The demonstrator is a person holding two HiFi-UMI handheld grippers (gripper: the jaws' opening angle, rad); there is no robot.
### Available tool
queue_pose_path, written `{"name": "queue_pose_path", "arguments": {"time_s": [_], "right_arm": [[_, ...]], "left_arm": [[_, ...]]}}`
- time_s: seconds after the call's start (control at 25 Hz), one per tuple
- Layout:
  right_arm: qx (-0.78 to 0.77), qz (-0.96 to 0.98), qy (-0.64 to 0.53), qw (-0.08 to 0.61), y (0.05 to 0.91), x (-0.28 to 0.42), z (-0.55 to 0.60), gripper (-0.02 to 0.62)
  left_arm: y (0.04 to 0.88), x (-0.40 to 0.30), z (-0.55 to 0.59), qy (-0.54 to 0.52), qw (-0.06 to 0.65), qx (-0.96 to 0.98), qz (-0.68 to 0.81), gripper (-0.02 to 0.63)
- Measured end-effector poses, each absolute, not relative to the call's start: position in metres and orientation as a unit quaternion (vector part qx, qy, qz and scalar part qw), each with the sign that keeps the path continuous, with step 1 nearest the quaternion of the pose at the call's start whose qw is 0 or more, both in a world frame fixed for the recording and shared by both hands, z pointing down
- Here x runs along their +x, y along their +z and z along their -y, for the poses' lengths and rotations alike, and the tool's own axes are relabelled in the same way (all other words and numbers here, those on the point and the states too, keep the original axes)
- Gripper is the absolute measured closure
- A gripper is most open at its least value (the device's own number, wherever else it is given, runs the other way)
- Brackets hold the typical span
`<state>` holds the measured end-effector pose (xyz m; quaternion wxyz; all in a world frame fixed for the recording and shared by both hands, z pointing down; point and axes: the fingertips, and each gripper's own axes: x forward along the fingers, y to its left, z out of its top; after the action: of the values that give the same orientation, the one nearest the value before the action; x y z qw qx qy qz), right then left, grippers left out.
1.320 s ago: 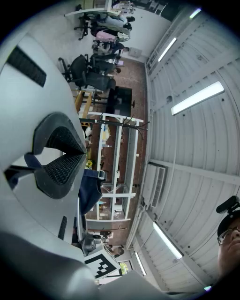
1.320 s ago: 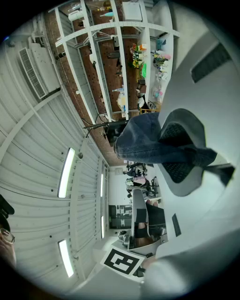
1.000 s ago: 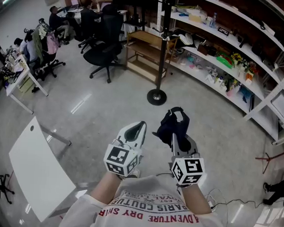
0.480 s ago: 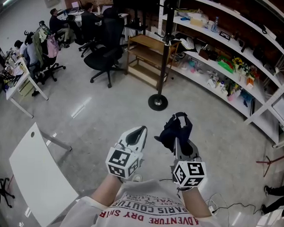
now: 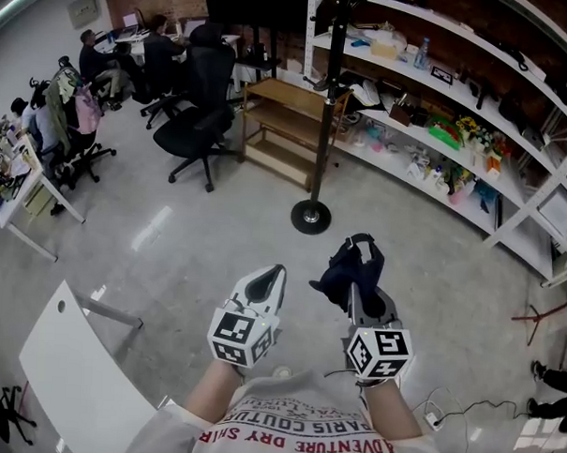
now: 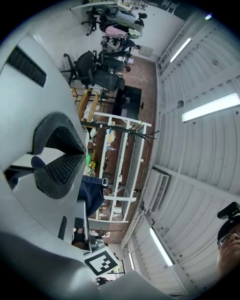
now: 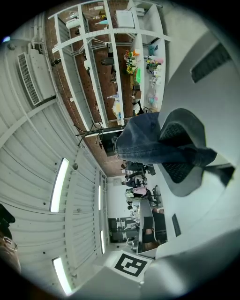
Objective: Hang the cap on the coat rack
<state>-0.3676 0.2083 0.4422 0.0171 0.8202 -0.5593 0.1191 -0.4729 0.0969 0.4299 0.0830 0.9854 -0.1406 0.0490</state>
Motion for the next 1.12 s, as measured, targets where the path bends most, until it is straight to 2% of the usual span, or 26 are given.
{"name": "queue_pose_path", "arguments": {"time_s": [0.36, 0.6, 0.8, 1.12], "right_arm": [[0.817, 0.561, 0.132, 0.026, 0.455, -0.358, -0.159, 0.571], [0.808, 0.573, 0.137, 0.021, 0.459, -0.322, -0.131, 0.571], [0.789, 0.597, 0.142, 0.020, 0.468, -0.275, -0.113, 0.571], [0.754, 0.645, 0.123, 0.013, 0.449, -0.175, -0.074, 0.571]], "left_arm": [[0.446, -0.459, -0.049, 0.049, 0.100, 0.984, 0.138, 0.600], [0.457, -0.429, -0.024, 0.060, 0.107, 0.981, 0.153, 0.600], [0.460, -0.383, -0.013, 0.059, 0.101, 0.978, 0.172, 0.600], [0.441, -0.270, 0.008, 0.040, 0.079, 0.974, 0.208, 0.600]]}}
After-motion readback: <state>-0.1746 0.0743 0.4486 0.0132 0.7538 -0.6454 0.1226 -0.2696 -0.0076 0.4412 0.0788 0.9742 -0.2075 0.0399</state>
